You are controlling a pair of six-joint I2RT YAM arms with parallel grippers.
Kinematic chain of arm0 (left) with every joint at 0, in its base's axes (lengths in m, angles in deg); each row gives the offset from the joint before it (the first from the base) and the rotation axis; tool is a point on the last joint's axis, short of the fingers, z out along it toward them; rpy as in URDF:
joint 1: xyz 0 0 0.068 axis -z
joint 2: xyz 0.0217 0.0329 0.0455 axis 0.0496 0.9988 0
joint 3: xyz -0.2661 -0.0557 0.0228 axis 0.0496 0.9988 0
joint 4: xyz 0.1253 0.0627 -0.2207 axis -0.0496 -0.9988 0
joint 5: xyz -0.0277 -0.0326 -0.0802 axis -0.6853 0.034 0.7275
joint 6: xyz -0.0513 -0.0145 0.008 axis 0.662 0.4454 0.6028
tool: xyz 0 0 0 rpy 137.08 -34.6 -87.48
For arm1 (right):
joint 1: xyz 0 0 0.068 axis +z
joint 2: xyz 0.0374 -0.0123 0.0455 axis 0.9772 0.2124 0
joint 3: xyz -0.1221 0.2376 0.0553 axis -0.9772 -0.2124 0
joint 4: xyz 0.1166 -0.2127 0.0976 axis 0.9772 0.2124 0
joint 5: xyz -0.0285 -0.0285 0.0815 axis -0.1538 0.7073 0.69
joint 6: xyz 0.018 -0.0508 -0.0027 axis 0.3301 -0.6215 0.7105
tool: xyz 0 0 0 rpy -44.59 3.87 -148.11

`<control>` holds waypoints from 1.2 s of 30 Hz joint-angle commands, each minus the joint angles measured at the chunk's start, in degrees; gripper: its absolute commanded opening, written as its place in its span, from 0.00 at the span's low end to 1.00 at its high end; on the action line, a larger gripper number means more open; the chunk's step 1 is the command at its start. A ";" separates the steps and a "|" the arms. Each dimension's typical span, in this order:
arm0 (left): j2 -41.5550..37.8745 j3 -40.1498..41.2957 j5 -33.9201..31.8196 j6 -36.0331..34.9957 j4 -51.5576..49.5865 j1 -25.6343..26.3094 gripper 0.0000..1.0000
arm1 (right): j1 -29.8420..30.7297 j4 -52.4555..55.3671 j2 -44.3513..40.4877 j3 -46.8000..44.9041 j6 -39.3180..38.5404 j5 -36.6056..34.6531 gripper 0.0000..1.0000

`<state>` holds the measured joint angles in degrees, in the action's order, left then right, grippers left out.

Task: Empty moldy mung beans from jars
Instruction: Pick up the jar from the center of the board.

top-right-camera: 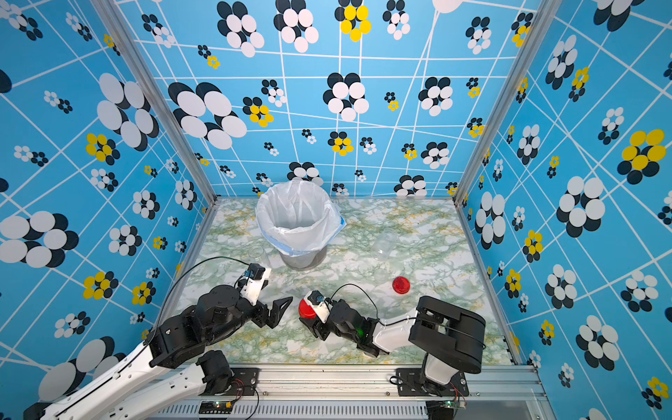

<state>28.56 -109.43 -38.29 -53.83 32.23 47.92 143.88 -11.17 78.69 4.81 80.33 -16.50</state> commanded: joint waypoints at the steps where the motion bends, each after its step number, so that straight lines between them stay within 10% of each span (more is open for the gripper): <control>1: -1.13 1.03 -1.23 -0.04 -1.23 0.04 1.00 | -0.83 2.30 -5.09 2.04 -1.40 -1.52 0.57; 12: -0.59 2.14 6.70 -4.15 2.97 0.04 1.00 | -7.04 33.32 -32.14 9.97 -4.40 -3.12 0.58; 20: 3.86 10.70 21.69 -8.46 28.66 0.46 0.91 | -12.75 51.90 -37.44 22.71 -7.14 4.90 0.58; 36: 20.90 7.60 30.11 -14.00 54.48 0.16 0.98 | -13.09 40.32 -35.24 21.39 3.88 14.55 0.58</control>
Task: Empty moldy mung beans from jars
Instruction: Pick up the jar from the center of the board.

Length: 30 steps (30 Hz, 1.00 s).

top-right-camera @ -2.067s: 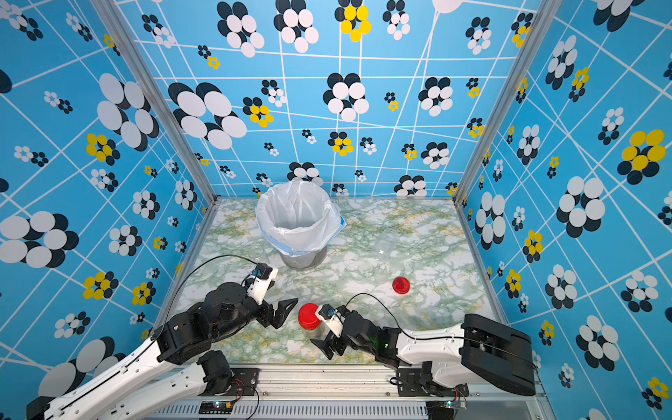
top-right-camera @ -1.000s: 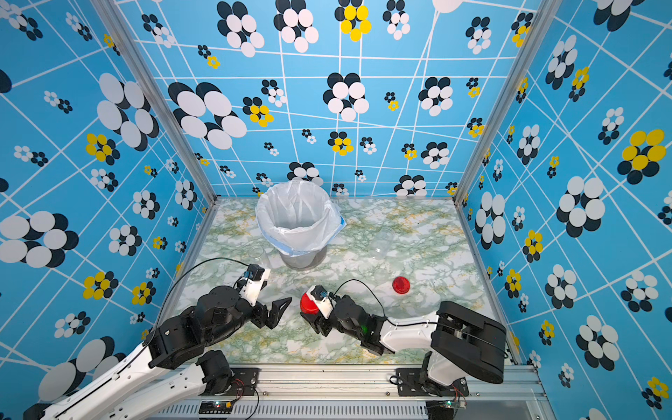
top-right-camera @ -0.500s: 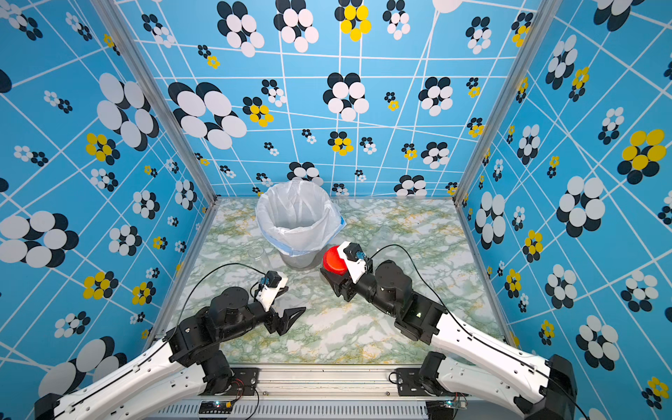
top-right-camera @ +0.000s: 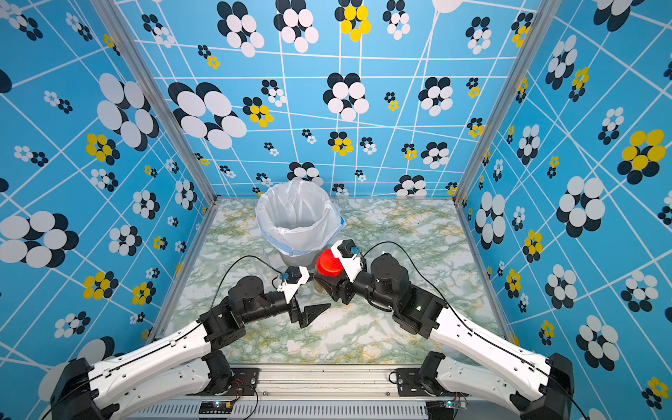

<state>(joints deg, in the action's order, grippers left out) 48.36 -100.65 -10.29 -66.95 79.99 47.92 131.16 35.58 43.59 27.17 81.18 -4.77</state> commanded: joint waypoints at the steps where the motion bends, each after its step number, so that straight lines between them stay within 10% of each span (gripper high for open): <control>1: 1.46 -1.20 1.80 -0.88 7.55 0.05 0.96 | -0.34 -6.81 0.05 -1.24 3.54 2.89 0.58; 11: 7.10 -3.66 2.28 -0.71 13.29 -0.62 0.81 | -0.32 -7.09 0.40 -0.67 4.92 3.82 0.56; 19: 6.86 -3.00 2.70 0.09 15.86 -2.05 0.38 | -0.34 -6.84 -0.57 -1.62 5.13 2.06 0.57; 30: 5.39 -1.75 0.40 1.90 16.15 -3.55 0.42 | -0.43 -2.91 -2.43 -0.13 4.60 -1.38 0.78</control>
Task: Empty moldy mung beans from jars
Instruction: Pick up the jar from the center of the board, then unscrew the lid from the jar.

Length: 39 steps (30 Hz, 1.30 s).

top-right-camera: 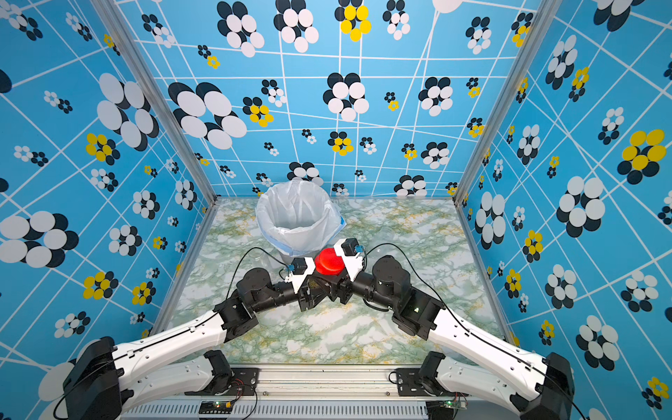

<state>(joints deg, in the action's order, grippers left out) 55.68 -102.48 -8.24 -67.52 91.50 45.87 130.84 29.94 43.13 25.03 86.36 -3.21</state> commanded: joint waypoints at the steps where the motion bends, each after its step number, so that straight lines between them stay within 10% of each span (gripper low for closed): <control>1: -2.28 0.30 -1.71 2.77 4.54 -1.83 0.42 | -0.09 3.83 -2.44 2.40 -1.04 -3.40 0.84; 17: -2.86 -1.80 2.81 2.41 -1.67 -3.22 0.40 | -0.26 3.02 -4.74 4.83 -1.61 -3.68 0.97; 32: -2.49 -1.63 4.84 1.66 -0.88 -3.88 0.40 | -2.93 -0.30 -1.14 6.00 1.79 4.47 0.66; 39: -3.73 -0.87 14.65 6.43 2.90 -10.12 0.39 | -10.33 -2.52 0.87 6.48 2.21 20.87 0.50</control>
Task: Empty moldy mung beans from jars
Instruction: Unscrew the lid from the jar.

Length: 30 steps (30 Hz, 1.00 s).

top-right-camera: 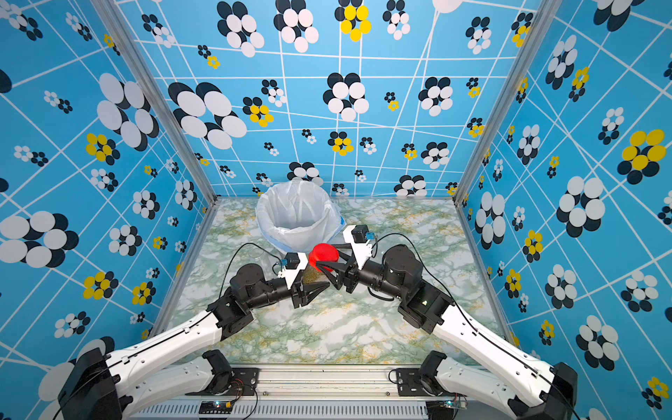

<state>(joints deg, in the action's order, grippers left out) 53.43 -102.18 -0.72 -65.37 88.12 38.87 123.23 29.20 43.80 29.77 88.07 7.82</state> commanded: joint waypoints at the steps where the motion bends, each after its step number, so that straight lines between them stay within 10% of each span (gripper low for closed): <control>1: -1.53 -0.95 8.31 5.41 7.46 -4.21 0.39 | -3.32 -0.94 1.04 2.61 0.02 11.50 0.50; 6: -2.04 -1.52 14.49 6.38 6.85 -6.83 0.39 | -3.75 2.66 3.18 4.89 -6.19 17.83 0.41; 12: -1.09 -3.85 17.05 4.84 3.10 -7.78 0.39 | -3.70 11.76 3.47 8.67 -14.20 18.69 0.00; 24: 2.73 -8.27 26.32 4.72 -0.09 -9.52 0.38 | -5.43 17.60 5.70 12.96 -19.36 30.40 0.00; 30: 2.22 -8.12 23.12 4.51 -0.92 -9.33 0.36 | -5.51 12.25 5.14 13.12 -11.25 25.48 0.62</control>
<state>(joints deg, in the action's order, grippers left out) 55.35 -107.99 24.37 -62.01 87.53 29.39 116.45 43.10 48.61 42.71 72.55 29.55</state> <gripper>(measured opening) 0.596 0.604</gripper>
